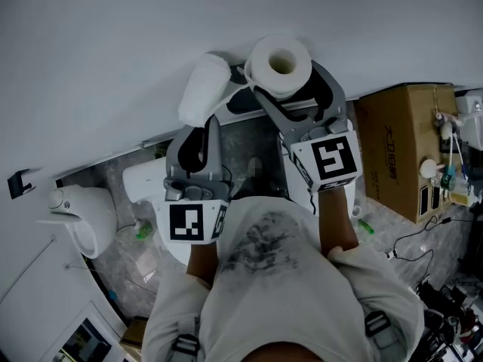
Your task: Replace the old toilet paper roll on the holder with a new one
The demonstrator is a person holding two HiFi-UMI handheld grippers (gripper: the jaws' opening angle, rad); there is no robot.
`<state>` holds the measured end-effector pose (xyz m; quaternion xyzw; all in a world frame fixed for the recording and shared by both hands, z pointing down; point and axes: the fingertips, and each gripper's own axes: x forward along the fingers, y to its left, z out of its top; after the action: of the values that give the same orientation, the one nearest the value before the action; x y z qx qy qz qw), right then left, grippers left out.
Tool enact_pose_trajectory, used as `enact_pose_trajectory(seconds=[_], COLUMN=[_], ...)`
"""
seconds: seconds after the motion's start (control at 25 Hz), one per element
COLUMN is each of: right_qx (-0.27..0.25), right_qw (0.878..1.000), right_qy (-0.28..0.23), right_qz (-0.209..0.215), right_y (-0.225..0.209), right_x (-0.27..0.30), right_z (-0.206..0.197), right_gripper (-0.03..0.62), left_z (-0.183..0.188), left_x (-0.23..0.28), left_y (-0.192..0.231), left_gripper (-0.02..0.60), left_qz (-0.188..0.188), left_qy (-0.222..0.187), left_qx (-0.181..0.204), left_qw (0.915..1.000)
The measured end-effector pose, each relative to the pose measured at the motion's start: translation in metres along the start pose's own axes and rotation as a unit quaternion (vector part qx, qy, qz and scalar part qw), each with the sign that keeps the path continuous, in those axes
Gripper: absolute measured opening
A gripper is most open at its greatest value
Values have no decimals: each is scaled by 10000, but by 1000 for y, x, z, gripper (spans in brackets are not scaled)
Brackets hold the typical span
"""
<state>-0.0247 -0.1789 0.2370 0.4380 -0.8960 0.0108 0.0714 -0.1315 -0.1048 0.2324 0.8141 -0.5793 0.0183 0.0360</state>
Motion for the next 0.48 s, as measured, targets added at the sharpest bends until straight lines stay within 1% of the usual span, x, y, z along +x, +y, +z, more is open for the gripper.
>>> enact_pose_trajectory(seconds=[0.08, 0.2, 0.32, 0.48], right_qx=[-40, -104, -124, -167], right_qw=[9999, 9998, 9998, 9998], right_qy=[69, 138, 124, 76], right_qz=[-75, -111, -106, -113], right_y=[-4, 8, 18, 16], right_x=[2, 7, 10, 6], right_z=[-2, 0, 5, 5], right_gripper=[393, 384, 370, 362], left_z=[-2, -1, 0, 0], left_x=[2, -6, -14, -14], left_y=[-2, 7, 14, 8], left_gripper=[15, 15, 15, 15], left_qz=[1, 2, -10, -45], left_qy=[11, 3, -14, -8], left_qx=[1, -15, -36, -32], left_qw=[10000, 10000, 10000, 10000])
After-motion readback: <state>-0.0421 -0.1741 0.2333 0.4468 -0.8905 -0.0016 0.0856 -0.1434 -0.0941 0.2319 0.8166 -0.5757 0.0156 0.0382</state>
